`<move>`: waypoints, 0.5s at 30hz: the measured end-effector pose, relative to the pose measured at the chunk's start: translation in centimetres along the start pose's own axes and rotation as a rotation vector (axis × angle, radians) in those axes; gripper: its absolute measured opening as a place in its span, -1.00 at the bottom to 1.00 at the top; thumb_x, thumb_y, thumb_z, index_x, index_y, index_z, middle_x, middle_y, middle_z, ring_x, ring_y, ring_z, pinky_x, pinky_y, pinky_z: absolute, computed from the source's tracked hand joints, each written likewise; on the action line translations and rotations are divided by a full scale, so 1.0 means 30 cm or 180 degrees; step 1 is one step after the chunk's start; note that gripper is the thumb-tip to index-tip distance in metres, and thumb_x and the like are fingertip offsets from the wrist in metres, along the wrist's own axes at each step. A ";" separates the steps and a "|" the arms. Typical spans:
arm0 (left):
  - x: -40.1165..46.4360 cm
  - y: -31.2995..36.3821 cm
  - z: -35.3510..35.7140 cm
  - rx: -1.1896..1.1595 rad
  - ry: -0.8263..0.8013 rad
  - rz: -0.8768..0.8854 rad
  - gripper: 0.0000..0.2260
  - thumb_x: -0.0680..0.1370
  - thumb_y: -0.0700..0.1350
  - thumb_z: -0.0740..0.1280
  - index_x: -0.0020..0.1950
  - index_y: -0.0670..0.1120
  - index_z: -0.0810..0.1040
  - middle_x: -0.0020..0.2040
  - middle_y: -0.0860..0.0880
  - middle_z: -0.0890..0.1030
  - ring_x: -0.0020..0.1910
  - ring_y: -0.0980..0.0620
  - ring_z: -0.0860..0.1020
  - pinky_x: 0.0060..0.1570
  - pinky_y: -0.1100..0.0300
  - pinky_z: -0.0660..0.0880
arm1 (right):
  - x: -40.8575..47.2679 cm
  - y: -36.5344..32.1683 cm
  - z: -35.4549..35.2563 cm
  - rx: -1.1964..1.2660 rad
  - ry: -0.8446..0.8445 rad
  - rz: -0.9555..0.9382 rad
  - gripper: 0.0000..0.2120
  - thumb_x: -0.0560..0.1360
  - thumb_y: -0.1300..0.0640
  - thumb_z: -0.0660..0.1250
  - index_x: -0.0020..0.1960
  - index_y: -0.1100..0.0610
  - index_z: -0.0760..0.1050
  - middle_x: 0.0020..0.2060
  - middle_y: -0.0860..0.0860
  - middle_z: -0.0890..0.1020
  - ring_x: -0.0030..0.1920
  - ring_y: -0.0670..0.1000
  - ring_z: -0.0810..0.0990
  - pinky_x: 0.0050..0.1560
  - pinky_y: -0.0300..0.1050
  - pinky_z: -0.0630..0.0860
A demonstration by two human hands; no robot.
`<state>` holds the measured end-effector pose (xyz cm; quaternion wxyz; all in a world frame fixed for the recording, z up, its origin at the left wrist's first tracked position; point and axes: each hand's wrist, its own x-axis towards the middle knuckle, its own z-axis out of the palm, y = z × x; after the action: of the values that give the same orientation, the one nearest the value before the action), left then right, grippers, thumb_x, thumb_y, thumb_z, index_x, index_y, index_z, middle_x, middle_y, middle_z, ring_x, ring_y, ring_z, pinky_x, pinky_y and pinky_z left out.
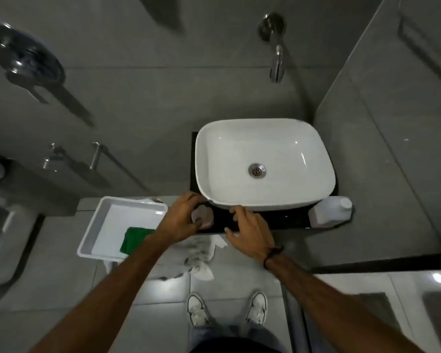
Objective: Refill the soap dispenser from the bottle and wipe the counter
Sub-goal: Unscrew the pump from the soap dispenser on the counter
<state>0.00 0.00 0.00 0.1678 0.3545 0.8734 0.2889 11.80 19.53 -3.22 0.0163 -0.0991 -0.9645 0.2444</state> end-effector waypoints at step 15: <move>0.046 -0.109 0.117 0.0064 0.0229 -0.0314 -0.66 0.57 -0.23 0.40 0.35 -0.19 0.55 0.19 -0.18 0.64 0.16 -0.18 0.53 0.13 -0.02 0.49 | 0.121 -0.165 0.358 0.1557 0.0320 0.1356 -0.30 0.28 0.12 0.60 0.39 0.06 0.48 0.22 0.07 0.65 0.24 0.12 0.62 0.21 -0.01 0.60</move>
<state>-0.91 0.43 -4.90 0.1466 0.3020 0.8981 0.2840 6.46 10.98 -10.38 0.0357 -0.3037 -0.8328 0.4615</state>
